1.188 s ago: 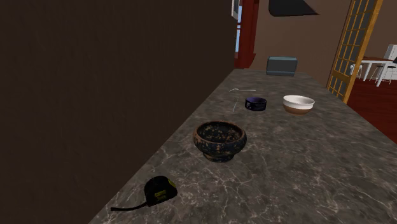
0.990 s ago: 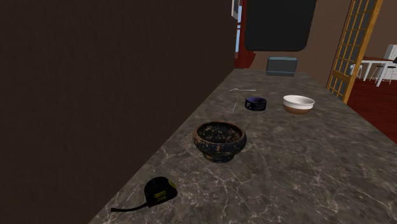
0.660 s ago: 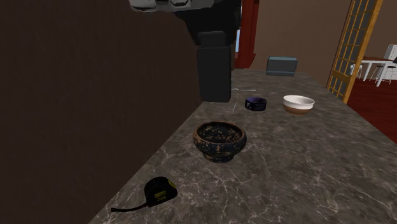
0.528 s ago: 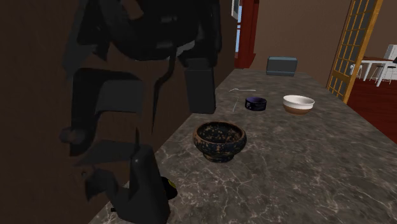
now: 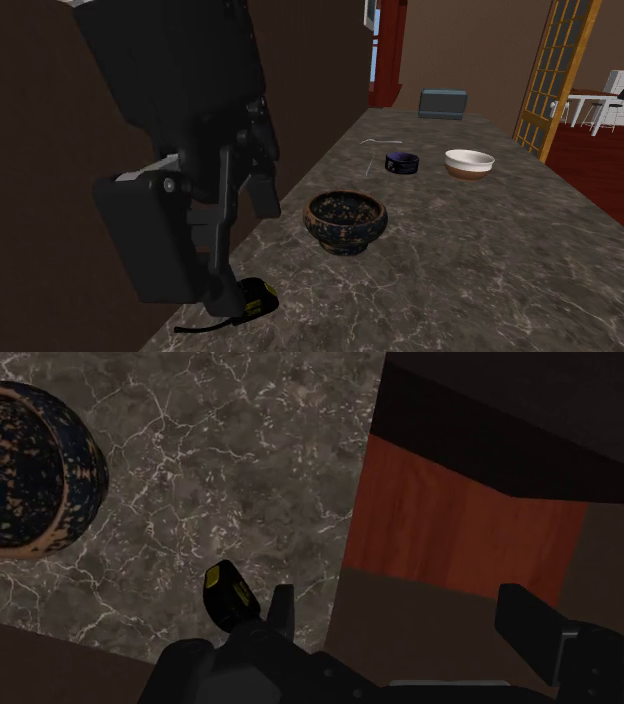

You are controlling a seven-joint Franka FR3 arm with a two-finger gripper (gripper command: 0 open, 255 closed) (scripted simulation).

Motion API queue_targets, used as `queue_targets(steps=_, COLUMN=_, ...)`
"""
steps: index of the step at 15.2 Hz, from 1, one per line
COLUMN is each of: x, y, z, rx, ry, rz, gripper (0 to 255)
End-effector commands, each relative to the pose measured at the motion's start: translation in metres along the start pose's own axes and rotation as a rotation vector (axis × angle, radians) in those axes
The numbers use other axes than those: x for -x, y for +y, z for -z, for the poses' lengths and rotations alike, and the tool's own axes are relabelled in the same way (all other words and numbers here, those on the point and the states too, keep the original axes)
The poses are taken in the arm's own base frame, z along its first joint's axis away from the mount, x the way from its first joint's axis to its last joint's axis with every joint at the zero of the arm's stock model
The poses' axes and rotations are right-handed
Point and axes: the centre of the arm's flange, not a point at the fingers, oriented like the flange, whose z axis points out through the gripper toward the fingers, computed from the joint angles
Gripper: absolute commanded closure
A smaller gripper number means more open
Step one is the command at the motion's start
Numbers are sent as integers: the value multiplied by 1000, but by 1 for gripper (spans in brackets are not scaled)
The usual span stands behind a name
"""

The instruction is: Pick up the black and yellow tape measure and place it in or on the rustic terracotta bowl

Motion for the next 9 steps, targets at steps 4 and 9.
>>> queue_targets(steps=4, x=-38, y=36, z=-47, rx=8, ry=-31, rz=102, gripper=0)
queue_targets(steps=9, x=-79, y=63, z=-94, rx=15, ry=-62, rz=201, gripper=0)
